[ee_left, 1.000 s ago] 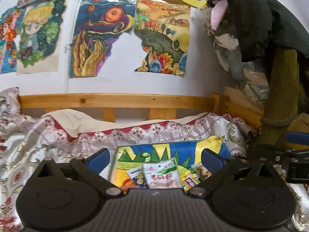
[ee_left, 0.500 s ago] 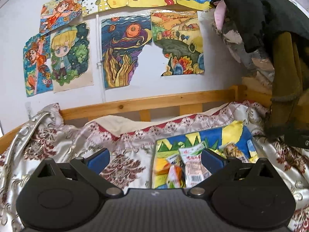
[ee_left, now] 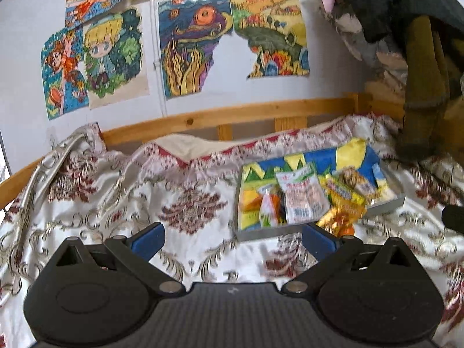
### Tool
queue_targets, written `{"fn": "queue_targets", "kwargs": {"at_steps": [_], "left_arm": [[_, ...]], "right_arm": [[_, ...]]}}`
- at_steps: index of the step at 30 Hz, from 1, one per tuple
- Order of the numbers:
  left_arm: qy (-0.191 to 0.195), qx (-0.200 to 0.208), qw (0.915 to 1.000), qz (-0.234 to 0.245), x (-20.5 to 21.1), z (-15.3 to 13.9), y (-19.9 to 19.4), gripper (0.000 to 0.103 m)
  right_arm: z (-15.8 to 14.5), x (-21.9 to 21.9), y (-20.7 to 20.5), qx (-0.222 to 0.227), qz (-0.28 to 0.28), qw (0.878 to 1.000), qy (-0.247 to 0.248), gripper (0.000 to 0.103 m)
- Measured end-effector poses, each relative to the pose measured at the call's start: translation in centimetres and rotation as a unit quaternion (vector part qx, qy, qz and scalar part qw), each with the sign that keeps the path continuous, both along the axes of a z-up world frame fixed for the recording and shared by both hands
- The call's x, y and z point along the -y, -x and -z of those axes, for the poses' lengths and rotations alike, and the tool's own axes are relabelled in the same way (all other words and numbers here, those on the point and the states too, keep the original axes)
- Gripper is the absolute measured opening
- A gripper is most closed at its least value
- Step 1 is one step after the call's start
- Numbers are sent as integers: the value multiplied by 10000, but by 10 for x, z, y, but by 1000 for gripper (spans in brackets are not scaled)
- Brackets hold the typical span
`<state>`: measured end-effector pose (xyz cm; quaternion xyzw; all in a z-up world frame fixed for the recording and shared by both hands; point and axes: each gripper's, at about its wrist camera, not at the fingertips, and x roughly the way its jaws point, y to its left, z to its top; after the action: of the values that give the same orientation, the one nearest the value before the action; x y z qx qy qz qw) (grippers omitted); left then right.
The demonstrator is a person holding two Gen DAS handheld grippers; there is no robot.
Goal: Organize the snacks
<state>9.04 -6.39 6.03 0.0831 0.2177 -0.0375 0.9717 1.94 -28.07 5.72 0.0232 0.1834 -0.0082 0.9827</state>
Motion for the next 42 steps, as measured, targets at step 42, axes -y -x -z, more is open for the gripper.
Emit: {"fn": "queue_targets", "kwargs": {"at_steps": [42], "left_arm": [[286,-990,9946,77,-23,76,16,102]], "right_arm": [[85,0,5,-1104,186,9930,-371,102]]}}
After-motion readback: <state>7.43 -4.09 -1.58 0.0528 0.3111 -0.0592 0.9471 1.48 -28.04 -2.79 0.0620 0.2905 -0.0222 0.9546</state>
